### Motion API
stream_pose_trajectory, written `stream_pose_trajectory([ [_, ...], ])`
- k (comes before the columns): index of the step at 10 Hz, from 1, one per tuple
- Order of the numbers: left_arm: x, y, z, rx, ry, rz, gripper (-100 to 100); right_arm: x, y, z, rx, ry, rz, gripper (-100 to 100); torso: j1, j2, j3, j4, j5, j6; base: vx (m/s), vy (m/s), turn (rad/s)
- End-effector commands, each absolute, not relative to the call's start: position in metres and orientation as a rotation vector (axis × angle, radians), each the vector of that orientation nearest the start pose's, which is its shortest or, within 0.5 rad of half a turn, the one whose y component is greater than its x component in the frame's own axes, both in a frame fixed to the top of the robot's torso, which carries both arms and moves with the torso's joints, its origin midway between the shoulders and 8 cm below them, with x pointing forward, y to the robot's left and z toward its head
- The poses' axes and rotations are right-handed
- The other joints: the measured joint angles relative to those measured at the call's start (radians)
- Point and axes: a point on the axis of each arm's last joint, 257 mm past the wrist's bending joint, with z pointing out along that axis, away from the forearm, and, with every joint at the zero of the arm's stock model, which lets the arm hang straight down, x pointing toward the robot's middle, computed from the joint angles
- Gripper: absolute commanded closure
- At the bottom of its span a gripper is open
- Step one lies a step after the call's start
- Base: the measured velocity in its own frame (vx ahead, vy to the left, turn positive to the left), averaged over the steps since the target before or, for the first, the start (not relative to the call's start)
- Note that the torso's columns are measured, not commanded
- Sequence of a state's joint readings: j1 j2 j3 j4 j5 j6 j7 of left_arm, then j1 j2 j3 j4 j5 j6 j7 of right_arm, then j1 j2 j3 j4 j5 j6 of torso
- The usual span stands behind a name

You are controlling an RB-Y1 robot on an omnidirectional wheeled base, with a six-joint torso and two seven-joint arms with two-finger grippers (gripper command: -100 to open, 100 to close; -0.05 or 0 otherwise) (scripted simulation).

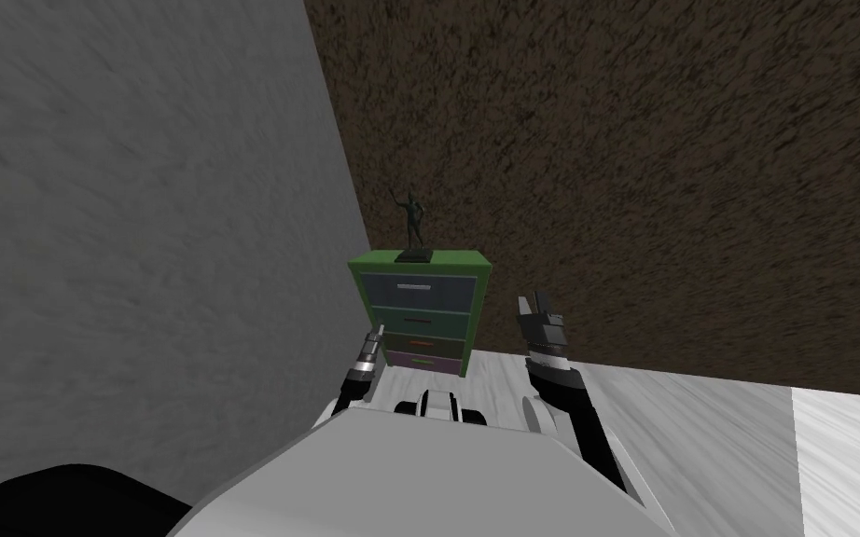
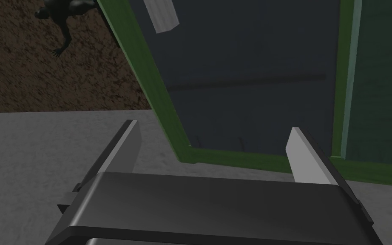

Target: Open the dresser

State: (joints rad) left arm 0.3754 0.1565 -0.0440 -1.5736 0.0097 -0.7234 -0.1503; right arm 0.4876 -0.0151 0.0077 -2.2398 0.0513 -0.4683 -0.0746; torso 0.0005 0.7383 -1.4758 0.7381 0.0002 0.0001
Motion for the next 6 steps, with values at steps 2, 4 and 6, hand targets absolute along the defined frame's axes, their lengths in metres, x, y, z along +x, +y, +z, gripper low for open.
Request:
stream_pose_trajectory([
  [2,0.395,0.276,-0.247,-0.788,1.093,-1.107,-100,0.359,-0.271,0.004,0.696,0.677,1.336,0,-0.001,-0.001,-0.001,0.000,0.000,0.000,0.071,0.009,-0.029],
  [4,0.392,0.272,-0.267,-0.808,1.118,-1.104,-100,0.359,-0.271,0.004,0.696,0.677,1.336,0,-0.001,0.000,0.000,0.000,0.000,0.000,0.095,0.007,-0.052],
  [6,0.389,0.271,-0.287,-0.833,1.146,-1.095,-100,0.359,-0.271,0.004,0.696,0.677,1.336,0,0.000,0.000,0.000,0.000,0.000,0.000,0.066,0.018,-0.020],
])
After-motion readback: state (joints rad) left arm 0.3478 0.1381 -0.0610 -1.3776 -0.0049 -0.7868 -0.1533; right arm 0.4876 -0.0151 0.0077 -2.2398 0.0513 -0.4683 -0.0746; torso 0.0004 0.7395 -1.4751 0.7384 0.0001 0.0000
